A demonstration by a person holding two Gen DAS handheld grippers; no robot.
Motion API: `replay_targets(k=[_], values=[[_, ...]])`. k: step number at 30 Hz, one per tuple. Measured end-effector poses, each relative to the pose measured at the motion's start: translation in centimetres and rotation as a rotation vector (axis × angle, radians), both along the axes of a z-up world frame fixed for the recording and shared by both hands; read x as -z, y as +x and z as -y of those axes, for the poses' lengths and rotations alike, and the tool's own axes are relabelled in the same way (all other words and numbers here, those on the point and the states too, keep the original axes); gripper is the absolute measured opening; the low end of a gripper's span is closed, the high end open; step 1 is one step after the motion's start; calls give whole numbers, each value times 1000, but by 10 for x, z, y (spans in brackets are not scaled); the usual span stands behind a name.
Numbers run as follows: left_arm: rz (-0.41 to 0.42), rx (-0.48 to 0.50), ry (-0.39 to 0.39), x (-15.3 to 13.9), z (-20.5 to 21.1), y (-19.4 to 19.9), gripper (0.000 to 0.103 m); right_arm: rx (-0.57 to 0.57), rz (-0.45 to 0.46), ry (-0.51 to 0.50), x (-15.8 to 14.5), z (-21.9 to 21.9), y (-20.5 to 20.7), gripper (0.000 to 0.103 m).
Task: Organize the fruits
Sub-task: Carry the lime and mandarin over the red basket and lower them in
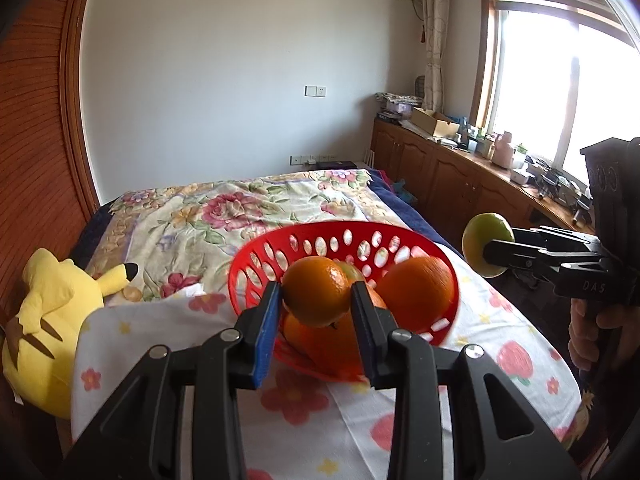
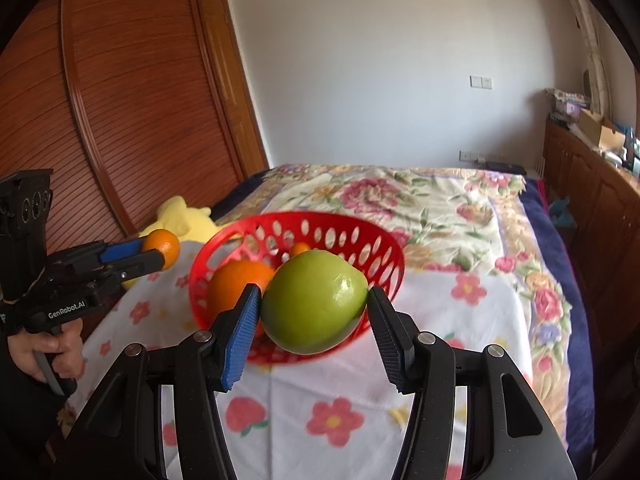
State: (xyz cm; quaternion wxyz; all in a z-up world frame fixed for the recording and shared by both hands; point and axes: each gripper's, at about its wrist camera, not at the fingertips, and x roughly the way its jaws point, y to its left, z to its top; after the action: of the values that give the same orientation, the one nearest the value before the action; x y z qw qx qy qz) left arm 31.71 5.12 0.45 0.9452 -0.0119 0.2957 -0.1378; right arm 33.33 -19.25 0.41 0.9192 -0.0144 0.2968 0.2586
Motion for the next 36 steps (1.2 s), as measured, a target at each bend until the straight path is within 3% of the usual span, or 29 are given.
replay_targets(k=[7, 17, 36], values=[[-43, 0, 14, 12, -10, 42, 33, -28, -5, -47, -3, -18, 50, 56], [-85, -15, 21, 25, -18, 72, 33, -30, -72, -144, 24, -44, 113, 56], [-148, 25, 56, 35, 1, 90, 34, -81, -199, -213, 48, -52, 127, 56]])
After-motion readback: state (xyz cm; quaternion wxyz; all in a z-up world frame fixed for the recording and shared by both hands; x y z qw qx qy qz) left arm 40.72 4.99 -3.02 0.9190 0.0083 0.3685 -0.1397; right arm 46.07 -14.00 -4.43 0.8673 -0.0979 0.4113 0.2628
